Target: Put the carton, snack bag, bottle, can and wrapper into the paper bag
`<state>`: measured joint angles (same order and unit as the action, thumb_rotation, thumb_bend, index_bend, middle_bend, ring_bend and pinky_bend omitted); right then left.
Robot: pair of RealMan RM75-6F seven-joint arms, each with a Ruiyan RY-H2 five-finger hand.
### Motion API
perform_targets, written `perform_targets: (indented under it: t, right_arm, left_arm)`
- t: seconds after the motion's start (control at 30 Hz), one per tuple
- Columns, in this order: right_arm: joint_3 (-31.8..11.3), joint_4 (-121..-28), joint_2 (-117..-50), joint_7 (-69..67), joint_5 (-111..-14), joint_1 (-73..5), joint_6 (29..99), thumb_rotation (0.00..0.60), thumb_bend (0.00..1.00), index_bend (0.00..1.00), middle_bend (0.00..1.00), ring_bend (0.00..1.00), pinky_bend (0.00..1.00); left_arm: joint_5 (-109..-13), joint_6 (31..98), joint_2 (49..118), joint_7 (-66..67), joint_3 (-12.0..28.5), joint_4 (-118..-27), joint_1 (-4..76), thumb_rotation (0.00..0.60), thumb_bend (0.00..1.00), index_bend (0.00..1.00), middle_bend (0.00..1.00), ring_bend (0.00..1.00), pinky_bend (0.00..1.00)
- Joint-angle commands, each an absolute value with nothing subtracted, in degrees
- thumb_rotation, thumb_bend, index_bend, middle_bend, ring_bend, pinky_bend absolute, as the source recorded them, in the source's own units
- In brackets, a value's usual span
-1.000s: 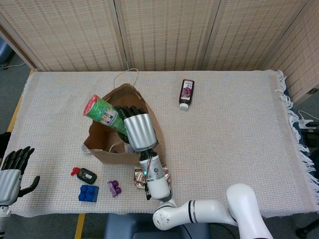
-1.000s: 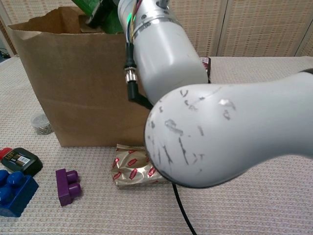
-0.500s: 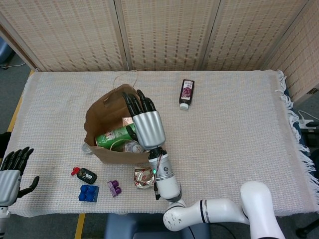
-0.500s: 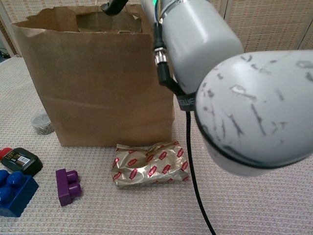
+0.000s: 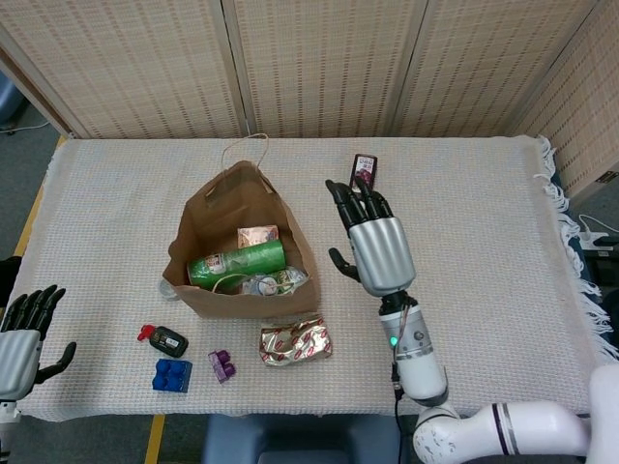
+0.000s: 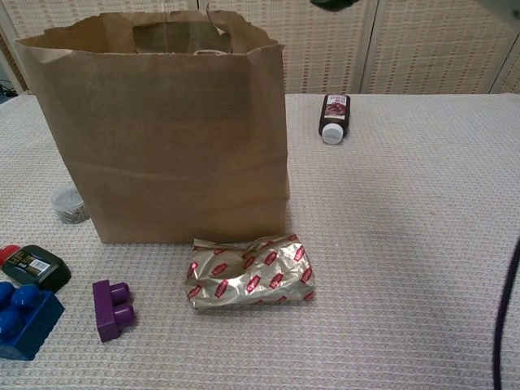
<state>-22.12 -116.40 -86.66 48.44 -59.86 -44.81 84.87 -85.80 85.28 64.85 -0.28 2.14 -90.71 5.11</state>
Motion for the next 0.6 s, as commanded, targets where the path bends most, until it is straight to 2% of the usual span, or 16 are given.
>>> perform_targets:
  t: [0.03, 0.23, 0.33, 0.47, 0.6]
  right_arm:
    - [-16.54, -124.04, -73.44, 42.52, -58.93, -36.50, 82.53, 0.600, 0.17, 0.00, 0.13, 0.04, 0.19]
    - [-8.64, -124.40, -59.50, 33.61, -61.71, -32.14, 71.01, 0.600, 0.17, 0.02, 0.13, 0.04, 0.19]
    - [-4.39, -122.28, -55.42, 31.40, -64.70, -32.29, 63.28, 0.600, 0.17, 0.02, 0.13, 0.04, 0.19]
    - [0.18, -118.98, -54.91, 33.73, -69.28, -33.72, 55.91, 0.600, 0.17, 0.02, 0.13, 0.04, 0.19]
    - [2.04, -116.85, -59.39, 36.19, -71.79, -34.80, 52.88, 0.600, 0.15, 0.00, 0.13, 0.04, 0.18]
  left_arm:
    - [-85.71, 85.35, 64.93, 0.02, 2.19, -90.78, 5.07, 0.600, 0.37, 0.00, 0.00, 0.00, 0.00]
    - [-85.47, 85.24, 65.03, 0.84, 2.36, -91.06, 5.16, 0.600, 0.37, 0.00, 0.00, 0.00, 0.00]
    - [-85.44, 85.17, 65.08, 1.11, 2.41, -91.11, 5.23, 0.600, 0.37, 0.00, 0.00, 0.00, 0.00]
    - [-85.38, 84.95, 65.07, 1.36, 2.49, -91.23, 5.39, 0.600, 0.37, 0.00, 0.00, 0.00, 0.00]
    - [-85.41, 84.81, 65.02, 1.34, 2.52, -91.25, 5.50, 0.600, 0.37, 0.00, 0.00, 0.00, 0.00]
